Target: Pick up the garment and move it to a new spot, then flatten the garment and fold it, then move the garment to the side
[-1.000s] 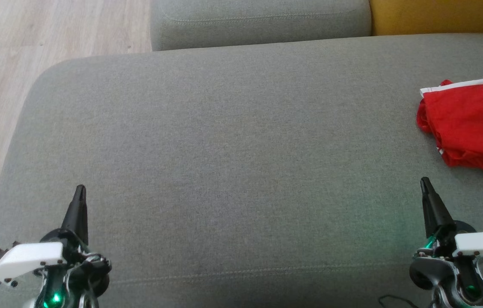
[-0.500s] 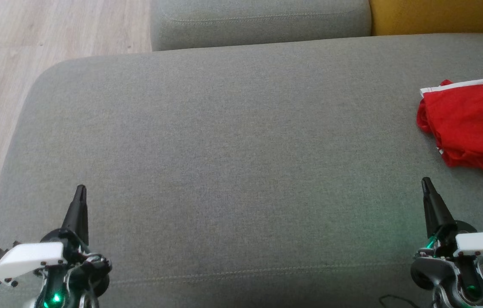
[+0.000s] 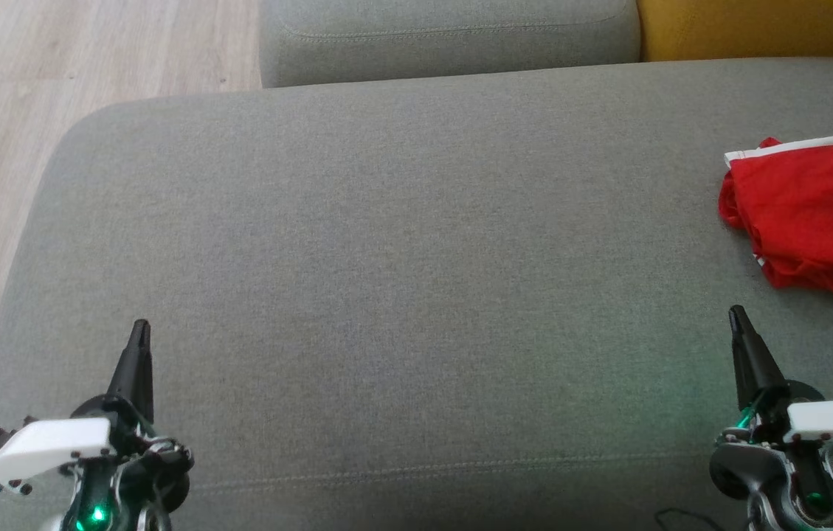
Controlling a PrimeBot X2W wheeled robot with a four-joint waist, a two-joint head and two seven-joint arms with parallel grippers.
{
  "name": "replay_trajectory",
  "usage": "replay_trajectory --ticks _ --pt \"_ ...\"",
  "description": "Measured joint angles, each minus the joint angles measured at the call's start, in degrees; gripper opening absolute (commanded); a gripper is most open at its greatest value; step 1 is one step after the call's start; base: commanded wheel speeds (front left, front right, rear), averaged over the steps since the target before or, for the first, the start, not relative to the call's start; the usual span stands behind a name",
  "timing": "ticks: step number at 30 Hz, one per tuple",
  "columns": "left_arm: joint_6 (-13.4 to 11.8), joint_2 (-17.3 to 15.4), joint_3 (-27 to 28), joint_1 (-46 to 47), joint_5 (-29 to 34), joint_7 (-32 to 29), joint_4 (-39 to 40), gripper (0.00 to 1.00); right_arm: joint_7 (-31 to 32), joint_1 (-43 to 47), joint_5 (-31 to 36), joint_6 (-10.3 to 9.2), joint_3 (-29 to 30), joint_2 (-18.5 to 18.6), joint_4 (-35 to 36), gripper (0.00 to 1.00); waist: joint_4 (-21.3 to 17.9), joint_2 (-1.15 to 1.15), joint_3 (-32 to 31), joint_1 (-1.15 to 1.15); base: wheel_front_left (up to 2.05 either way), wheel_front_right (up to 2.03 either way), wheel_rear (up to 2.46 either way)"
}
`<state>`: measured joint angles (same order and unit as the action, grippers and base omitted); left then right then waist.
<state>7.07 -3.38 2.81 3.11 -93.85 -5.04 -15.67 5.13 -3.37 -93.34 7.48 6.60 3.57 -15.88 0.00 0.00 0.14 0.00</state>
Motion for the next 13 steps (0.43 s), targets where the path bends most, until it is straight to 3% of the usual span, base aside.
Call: replay_trajectory --ticks 13 --pt "0.00 0.05 0.13 0.00 0.09 -0.25 -0.04 0.00 0.01 0.00 0.00 0.00 0.18 -0.03 -0.01 0.00 0.00 0.00 0.00 0.00 0.00 0.00 0.00"
